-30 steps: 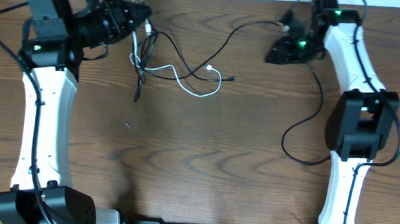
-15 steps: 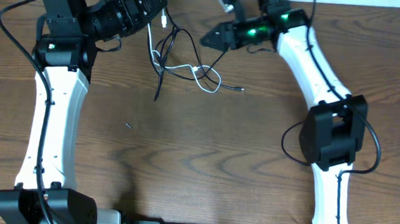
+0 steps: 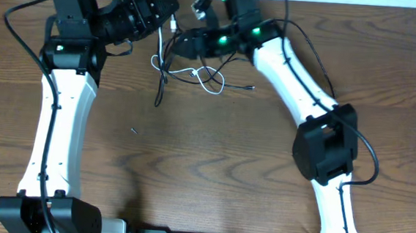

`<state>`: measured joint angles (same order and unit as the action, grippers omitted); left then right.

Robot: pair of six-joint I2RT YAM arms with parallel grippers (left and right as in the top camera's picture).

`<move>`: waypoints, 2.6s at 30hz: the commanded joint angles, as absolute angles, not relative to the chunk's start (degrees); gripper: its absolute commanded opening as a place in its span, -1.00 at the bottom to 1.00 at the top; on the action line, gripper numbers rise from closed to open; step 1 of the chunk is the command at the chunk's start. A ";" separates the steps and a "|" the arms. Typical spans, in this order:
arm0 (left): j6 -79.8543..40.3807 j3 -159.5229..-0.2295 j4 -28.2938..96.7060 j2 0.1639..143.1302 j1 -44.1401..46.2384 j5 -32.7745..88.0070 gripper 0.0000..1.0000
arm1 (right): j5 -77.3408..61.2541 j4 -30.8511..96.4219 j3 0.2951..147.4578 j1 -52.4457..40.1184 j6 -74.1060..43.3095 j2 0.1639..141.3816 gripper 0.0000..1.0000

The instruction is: Untangle cables

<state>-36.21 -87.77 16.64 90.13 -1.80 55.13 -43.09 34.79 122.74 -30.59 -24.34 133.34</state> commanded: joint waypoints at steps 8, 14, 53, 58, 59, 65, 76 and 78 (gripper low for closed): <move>-35.59 -88.36 16.73 90.24 -0.45 54.72 -0.85 | -23.44 34.41 123.00 -34.09 -33.19 131.48 -0.07; -33.19 -88.36 17.43 90.24 -0.45 54.48 -0.85 | -23.46 38.17 122.98 -30.87 -31.90 131.48 -0.69; -6.94 -92.38 42.57 88.90 -1.10 15.77 -0.85 | 0.71 68.07 122.98 -4.69 -6.11 131.46 -0.98; -5.34 -94.72 42.54 85.54 -1.48 15.55 -0.85 | 2.92 68.53 122.98 -3.55 -6.11 131.46 -0.98; -5.34 -95.07 42.54 84.77 -1.67 15.55 -0.85 | 2.87 68.60 122.98 -3.20 -6.11 131.46 -0.98; -5.39 -96.16 42.54 80.27 -3.51 15.59 -0.85 | 2.81 69.04 122.98 -1.63 -6.11 131.46 -0.98; -5.37 -96.20 41.28 75.18 -4.71 15.31 -0.85 | 2.87 69.08 122.98 0.64 -6.09 131.48 -0.98; -5.39 -96.20 41.30 74.96 -5.63 15.33 -0.85 | 2.87 69.21 122.98 1.63 -6.09 131.48 -0.98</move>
